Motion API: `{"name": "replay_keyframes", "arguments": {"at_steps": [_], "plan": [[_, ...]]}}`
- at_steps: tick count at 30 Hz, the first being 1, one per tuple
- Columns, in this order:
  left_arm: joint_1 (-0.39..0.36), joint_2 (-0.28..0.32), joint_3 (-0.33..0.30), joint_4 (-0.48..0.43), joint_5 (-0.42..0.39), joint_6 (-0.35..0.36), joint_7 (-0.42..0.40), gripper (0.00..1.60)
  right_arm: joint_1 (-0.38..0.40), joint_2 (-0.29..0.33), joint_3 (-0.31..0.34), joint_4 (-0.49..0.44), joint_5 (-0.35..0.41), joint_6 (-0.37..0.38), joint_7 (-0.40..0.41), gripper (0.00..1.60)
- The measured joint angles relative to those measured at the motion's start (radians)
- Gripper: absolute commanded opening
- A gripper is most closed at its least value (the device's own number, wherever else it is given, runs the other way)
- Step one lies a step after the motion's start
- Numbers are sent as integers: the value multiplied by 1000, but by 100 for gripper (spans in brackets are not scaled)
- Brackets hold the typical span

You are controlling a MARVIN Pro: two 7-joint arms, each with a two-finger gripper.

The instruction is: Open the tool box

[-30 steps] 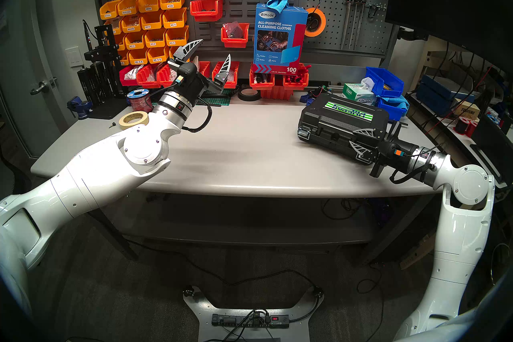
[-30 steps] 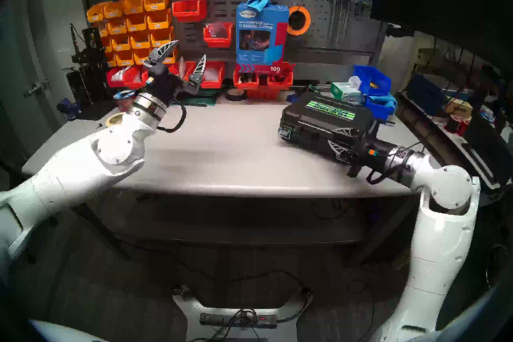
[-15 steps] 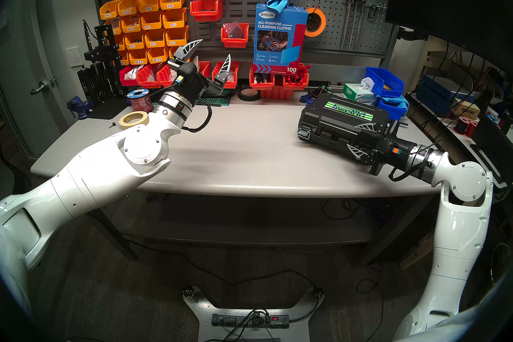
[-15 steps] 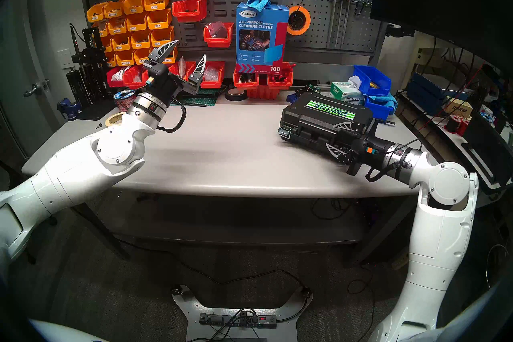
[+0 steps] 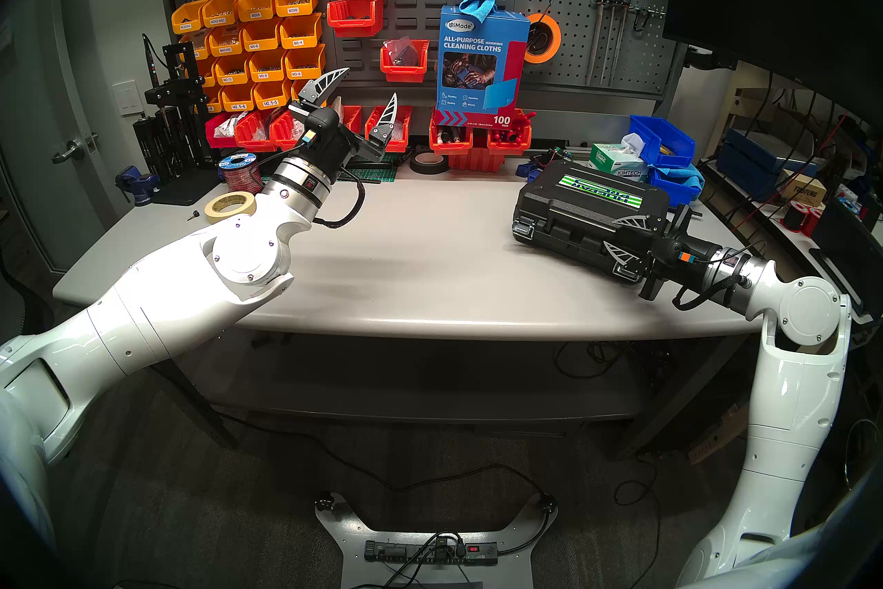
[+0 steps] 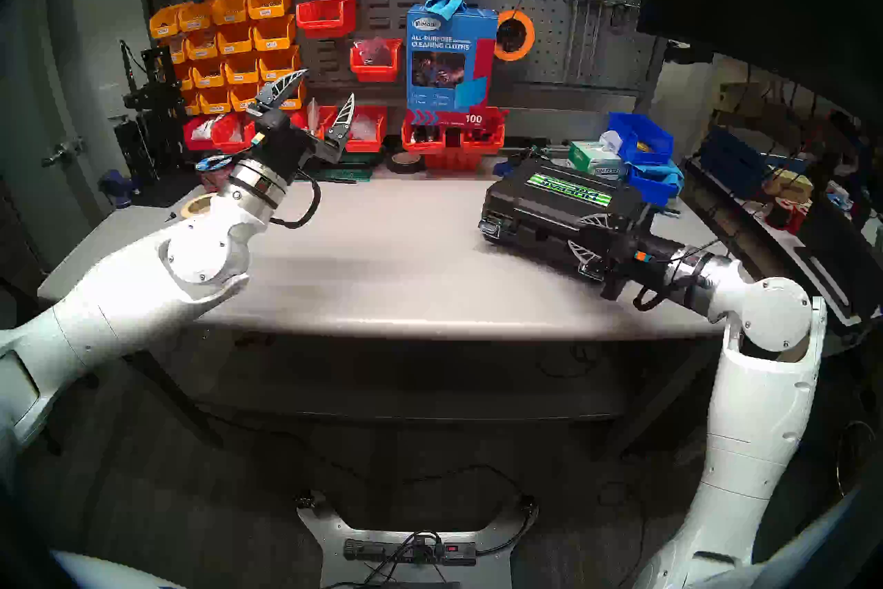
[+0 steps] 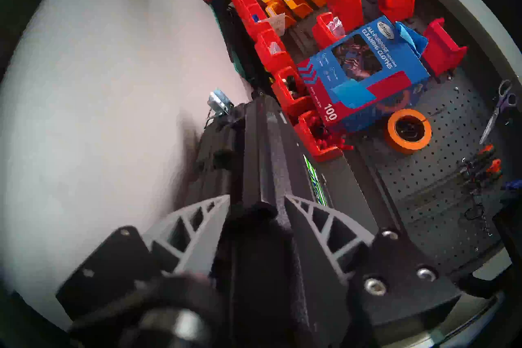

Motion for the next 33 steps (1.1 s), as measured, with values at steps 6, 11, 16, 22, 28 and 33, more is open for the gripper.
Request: {"name": "replay_keyframes", "arguments": {"at_steps": [6,11,16,22,28,33], "plan": [[0,0,0,0,0,0,0,157,17,5,-23,23,2,3,0,71],[0,0,0,0,0,0,0,157,29,10,-40,39,4,6,2,51],[0,0,0,0,0,0,0,157,36,13,-53,48,8,8,10,0],[0,0,0,0,0,0,0,157,37,15,-64,51,11,13,30,0],[0,0,0,0,0,0,0,157,38,15,-61,52,13,13,30,0],[0,0,0,0,0,0,0,157,50,20,-56,56,20,9,33,0]]}}
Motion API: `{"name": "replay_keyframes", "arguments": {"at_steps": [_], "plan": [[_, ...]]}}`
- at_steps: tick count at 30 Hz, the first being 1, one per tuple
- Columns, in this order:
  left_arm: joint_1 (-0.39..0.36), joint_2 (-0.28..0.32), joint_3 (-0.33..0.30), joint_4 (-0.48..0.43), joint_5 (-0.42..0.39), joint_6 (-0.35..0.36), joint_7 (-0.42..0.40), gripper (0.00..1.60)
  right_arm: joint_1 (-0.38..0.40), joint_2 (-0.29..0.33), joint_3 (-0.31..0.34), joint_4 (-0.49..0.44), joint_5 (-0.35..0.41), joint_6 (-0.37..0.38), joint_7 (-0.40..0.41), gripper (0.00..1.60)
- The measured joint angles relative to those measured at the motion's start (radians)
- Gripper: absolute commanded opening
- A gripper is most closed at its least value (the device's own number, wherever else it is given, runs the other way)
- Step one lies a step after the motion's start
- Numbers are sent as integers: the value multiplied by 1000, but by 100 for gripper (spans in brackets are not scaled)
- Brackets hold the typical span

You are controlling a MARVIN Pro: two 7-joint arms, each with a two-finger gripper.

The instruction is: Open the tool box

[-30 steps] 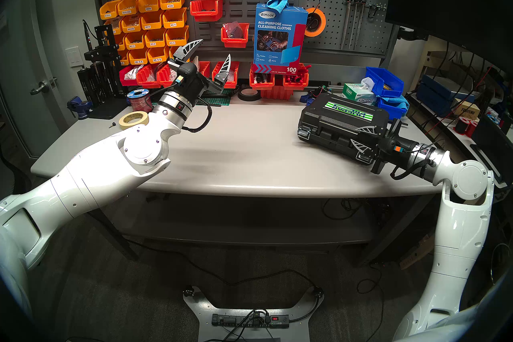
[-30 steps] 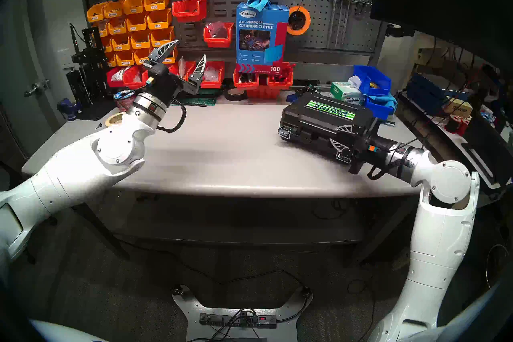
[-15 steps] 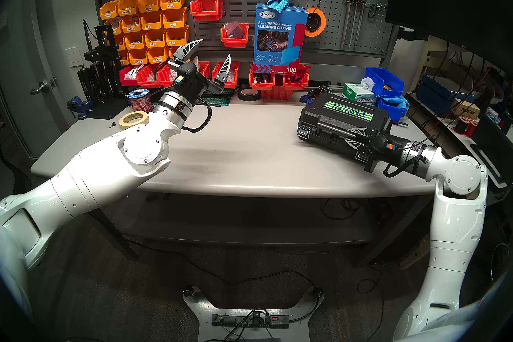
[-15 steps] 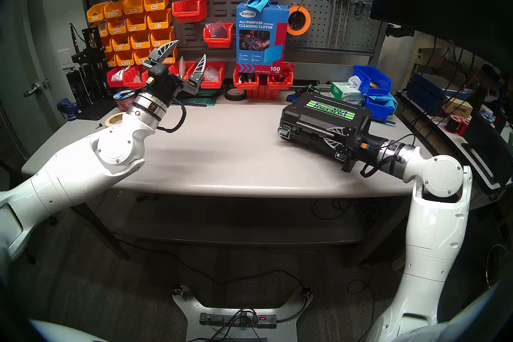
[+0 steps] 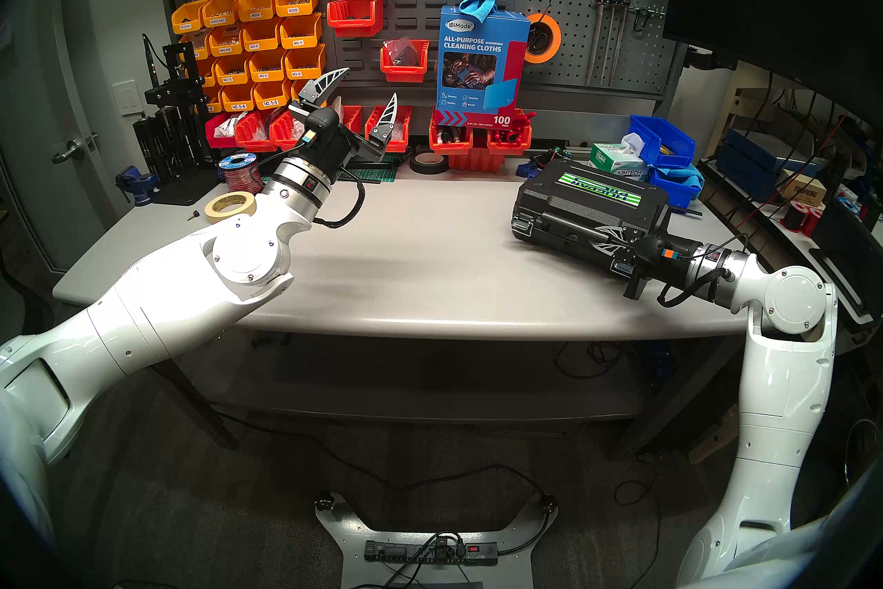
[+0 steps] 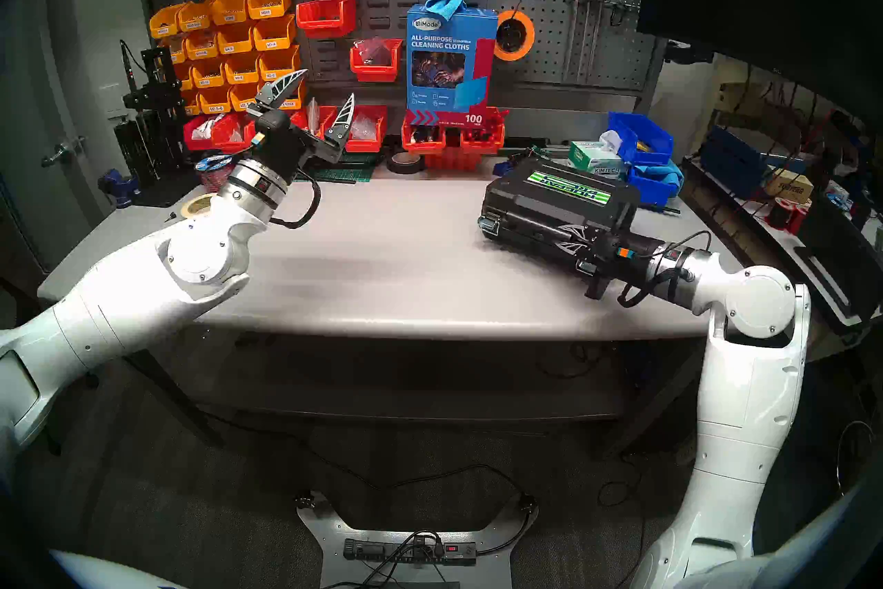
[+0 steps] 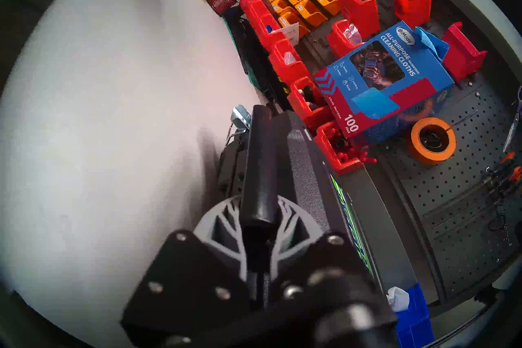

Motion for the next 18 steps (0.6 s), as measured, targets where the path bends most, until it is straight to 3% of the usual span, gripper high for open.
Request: {"name": "replay_keyframes", "arguments": {"at_steps": [11,18], "plan": [[0,0,0,0,0,0,0,157,84,47,0,-19,60,37,28,0],[0,0,0,0,0,0,1,157,146,81,-20,-29,101,101,-6,0]]}}
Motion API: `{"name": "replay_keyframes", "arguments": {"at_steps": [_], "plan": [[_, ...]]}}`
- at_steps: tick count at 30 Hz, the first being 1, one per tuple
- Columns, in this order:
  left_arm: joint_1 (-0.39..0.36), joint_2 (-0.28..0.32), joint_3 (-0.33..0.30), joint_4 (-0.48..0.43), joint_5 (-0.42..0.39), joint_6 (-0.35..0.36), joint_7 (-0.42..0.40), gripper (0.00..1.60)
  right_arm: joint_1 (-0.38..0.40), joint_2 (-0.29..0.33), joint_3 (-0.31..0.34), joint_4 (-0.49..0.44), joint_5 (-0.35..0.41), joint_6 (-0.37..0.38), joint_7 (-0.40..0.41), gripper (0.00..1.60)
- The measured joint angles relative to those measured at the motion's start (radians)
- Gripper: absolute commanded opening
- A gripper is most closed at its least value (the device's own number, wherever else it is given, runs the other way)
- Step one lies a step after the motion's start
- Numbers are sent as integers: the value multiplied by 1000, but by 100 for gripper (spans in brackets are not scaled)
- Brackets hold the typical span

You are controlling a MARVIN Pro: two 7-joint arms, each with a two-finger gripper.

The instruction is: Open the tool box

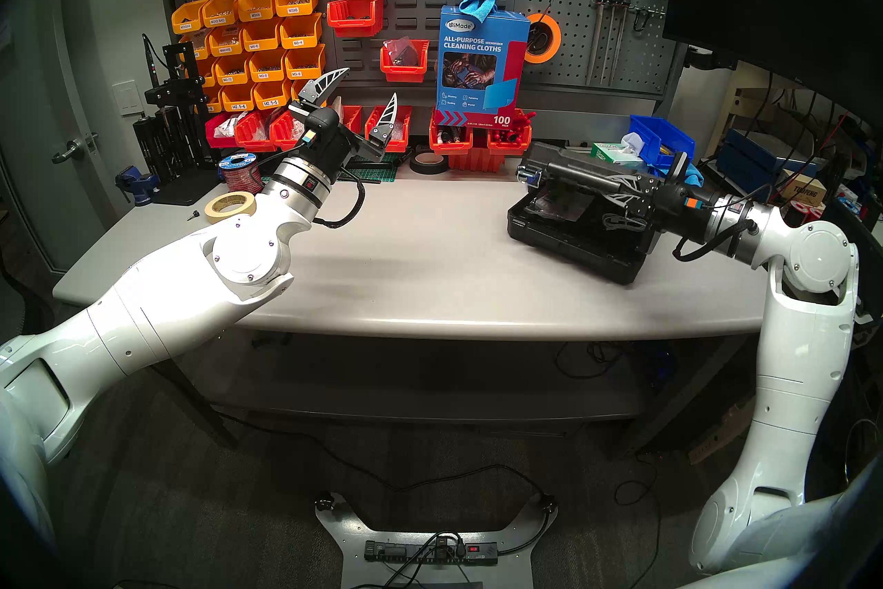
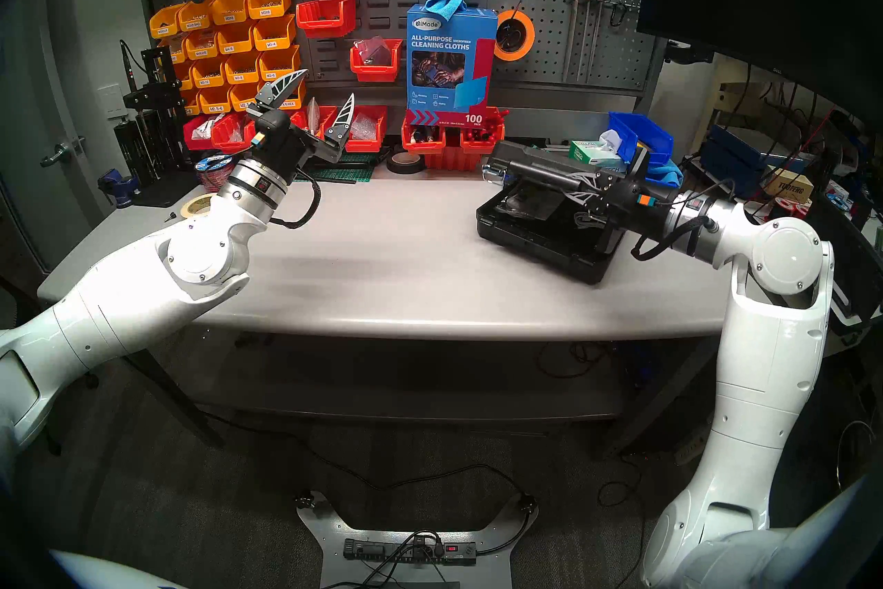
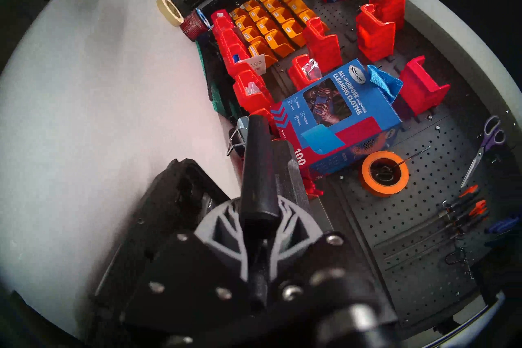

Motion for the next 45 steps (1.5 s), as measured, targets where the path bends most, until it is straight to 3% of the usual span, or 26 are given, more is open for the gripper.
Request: {"name": "replay_keyframes", "arguments": {"at_steps": [15,23,28,35,45], "plan": [[0,0,0,0,0,0,1,157,119,98,41,5,43,143,-159,0],[0,0,1,-1,0,0,1,157,181,150,45,131,33,239,-244,0],[0,0,1,-1,0,0,1,157,221,166,28,245,-15,314,-306,0],[0,0,1,-1,0,0,1,157,277,148,3,345,-107,447,-427,0],[0,0,1,-1,0,0,1,157,252,75,12,357,-167,599,-533,0]]}}
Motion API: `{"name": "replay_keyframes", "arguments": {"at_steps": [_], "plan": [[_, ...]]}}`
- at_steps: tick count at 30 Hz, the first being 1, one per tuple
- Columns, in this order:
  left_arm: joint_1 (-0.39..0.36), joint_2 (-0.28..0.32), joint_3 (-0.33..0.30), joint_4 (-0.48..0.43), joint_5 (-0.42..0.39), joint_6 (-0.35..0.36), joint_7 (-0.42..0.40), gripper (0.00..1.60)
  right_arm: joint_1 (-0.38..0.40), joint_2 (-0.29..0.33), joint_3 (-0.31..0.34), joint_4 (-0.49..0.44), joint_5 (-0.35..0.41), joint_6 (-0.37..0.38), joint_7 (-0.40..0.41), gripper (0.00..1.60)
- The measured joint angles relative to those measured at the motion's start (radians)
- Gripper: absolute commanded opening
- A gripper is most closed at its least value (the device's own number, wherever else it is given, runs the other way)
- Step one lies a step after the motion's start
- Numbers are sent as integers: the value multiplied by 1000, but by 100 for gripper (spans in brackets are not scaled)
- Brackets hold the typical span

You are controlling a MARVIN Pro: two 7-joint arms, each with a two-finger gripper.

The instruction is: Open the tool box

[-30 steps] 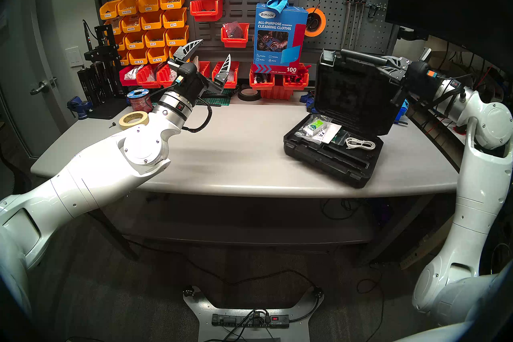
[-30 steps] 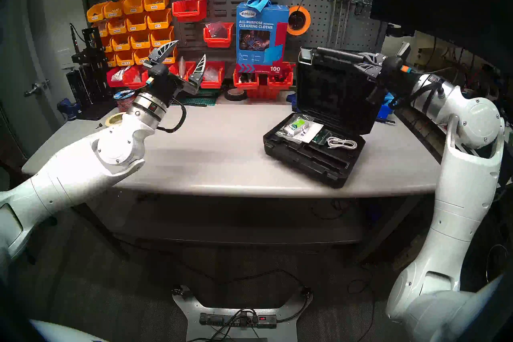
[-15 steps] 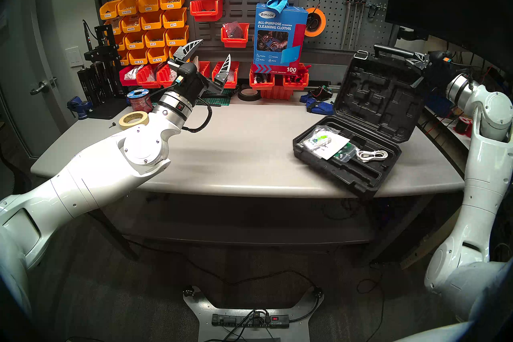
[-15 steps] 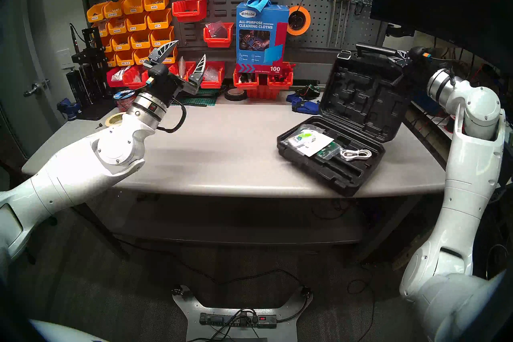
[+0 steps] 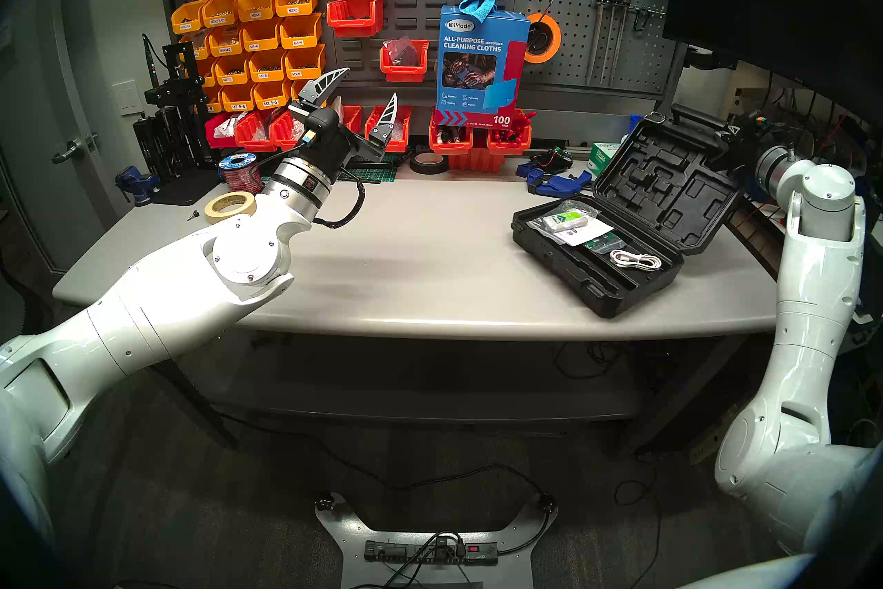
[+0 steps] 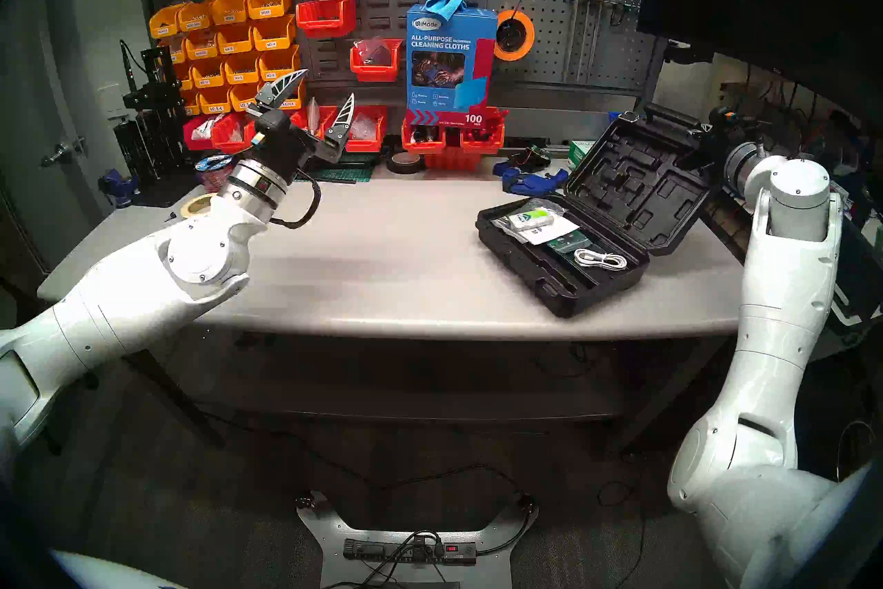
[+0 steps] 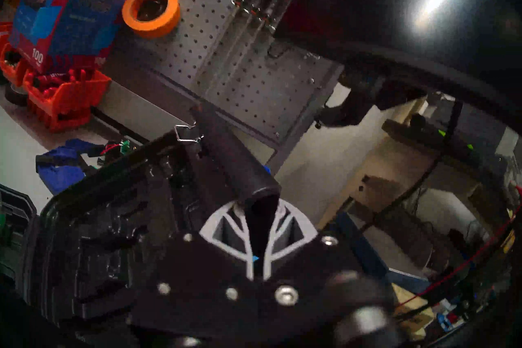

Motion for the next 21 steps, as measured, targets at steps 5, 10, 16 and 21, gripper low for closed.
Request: {"name": "replay_keyframes", "arguments": {"at_steps": [5,10,16,21], "plan": [[0,0,0,0,0,0,0,157,-38,-41,14,-3,-22,63,-30,0],[0,0,0,0,0,0,0,157,-72,-77,29,-16,-39,107,-58,0],[0,0,0,0,0,0,0,157,-113,-138,45,-53,-43,144,-93,0],[0,0,0,0,0,0,0,157,-131,-188,45,-70,-39,154,-125,0]]}}
